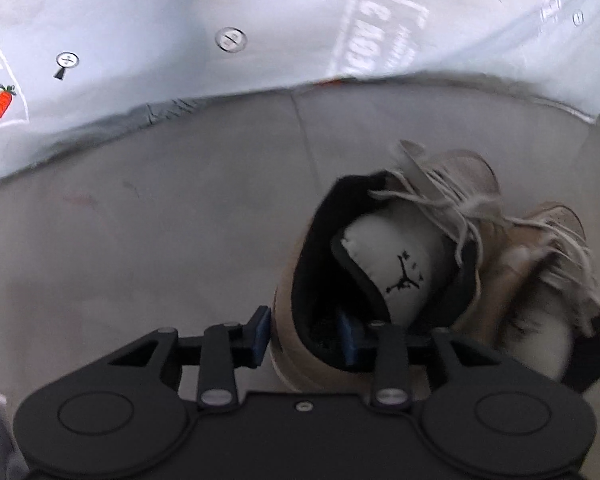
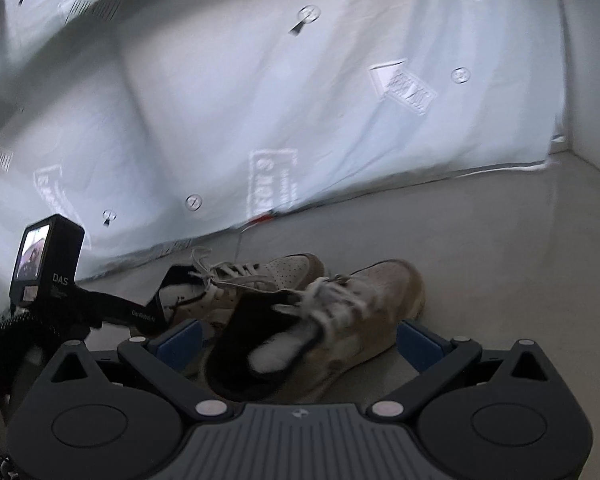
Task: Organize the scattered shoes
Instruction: 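Push the tan sneaker against its partner with the left tool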
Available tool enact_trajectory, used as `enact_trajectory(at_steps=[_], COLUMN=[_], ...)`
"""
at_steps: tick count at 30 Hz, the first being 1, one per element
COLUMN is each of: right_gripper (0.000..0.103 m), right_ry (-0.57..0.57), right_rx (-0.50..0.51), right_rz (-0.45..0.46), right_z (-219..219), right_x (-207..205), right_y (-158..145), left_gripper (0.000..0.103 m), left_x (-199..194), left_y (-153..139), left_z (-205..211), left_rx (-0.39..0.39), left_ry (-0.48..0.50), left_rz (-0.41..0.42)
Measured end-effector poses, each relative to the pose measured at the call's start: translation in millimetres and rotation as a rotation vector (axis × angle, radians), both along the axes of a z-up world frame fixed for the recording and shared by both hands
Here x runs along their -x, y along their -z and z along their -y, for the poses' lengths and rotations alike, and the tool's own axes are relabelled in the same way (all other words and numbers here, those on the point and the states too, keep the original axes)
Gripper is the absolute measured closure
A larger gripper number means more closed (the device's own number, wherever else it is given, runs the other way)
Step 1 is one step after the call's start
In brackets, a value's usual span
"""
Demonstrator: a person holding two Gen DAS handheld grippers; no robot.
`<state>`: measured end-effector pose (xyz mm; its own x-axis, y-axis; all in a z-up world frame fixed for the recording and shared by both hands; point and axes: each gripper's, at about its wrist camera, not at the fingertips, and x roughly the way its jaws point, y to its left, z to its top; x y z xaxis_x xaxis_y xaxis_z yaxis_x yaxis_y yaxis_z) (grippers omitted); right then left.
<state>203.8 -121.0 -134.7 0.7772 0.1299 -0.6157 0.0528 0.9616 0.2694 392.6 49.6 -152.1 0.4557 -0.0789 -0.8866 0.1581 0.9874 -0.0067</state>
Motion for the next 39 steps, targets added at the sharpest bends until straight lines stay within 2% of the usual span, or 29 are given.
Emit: enact_trajectory(at_steps=[11,14,20,25,27,30,35,39], right_gripper=[0.001,0.001,0.001,0.001,0.001,0.001,0.001,0.001], right_ry=[0.093,0.113,0.109,0.042,0.021,0.007,-0.016,-0.024], right_rx=[-0.032,-0.036,-0.049,-0.047,-0.038,-0.021,0.032,0.077], right_rz=[0.004,-0.009,-0.043,-0.075,-0.088,-0.101,-0.117,-0.128], right_z=[70,96,137,155,157,155,144,133], right_x=[41,54,70,69,64,61,58,50], right_y=[-14,-16,-13,-3,0,2,5,10], left_gripper=[0.066,0.065,0.061,0.059,0.058,0.06,0.057,0.054], left_x=[27,44,87,117,127,143,177,198], left_y=[-6,-7,-11,-13,-13,-19,-56,-70], left_z=[81,100,126,134,133,118,102,89], left_rx=[-0.016,-0.003,0.102,0.181,0.21,0.31,0.36,0.396], left_ry=[-0.105,-0.149,-0.294,-0.362,-0.363,-0.332,-0.172,-0.128], left_rz=[-0.087,-0.084,-0.105,-0.11,-0.097,-0.072,0.051,0.08])
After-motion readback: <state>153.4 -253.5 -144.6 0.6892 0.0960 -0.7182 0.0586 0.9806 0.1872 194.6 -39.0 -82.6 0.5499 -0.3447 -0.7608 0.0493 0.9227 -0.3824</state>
